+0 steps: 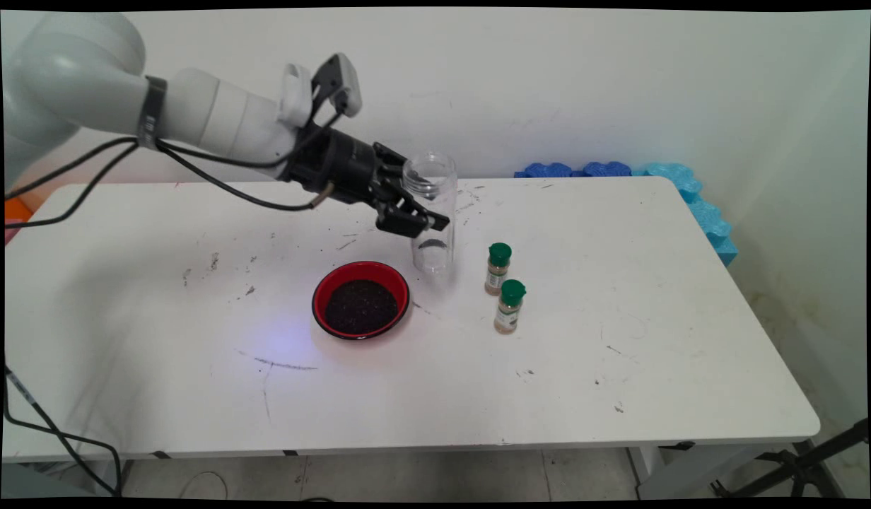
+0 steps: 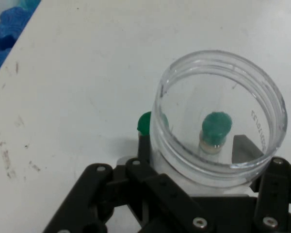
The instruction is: Place the picked object on the table
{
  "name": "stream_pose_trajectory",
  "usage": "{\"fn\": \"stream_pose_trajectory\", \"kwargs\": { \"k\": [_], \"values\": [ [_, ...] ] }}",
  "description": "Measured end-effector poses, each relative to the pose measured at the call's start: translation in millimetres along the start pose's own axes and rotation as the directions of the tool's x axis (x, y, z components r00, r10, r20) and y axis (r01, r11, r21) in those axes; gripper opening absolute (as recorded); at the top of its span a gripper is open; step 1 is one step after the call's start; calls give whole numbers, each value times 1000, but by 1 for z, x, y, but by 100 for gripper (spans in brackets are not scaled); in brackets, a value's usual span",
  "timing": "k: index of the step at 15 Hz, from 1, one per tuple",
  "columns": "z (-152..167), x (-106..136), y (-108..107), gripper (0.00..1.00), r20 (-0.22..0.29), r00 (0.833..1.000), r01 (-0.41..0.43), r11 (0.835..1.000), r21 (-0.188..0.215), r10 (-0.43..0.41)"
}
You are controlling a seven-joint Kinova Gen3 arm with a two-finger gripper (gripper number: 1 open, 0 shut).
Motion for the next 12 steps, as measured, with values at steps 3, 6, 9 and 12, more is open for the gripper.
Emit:
{"fn": "stream_pose_trajectory", "kwargs": {
  "k": [3, 6, 9, 12],
  "values": [
    [14, -5, 5, 0, 16, 1000, -21, 1000, -3, 21],
    [27, -12, 10, 0, 29, 999, -23, 1000, -7, 24],
    [37, -19, 14, 0, 38, 999, -6, 1000, -4, 6],
    [44, -25, 17, 0, 42, 999, 19, 1000, -1, -19]
  ]
}}
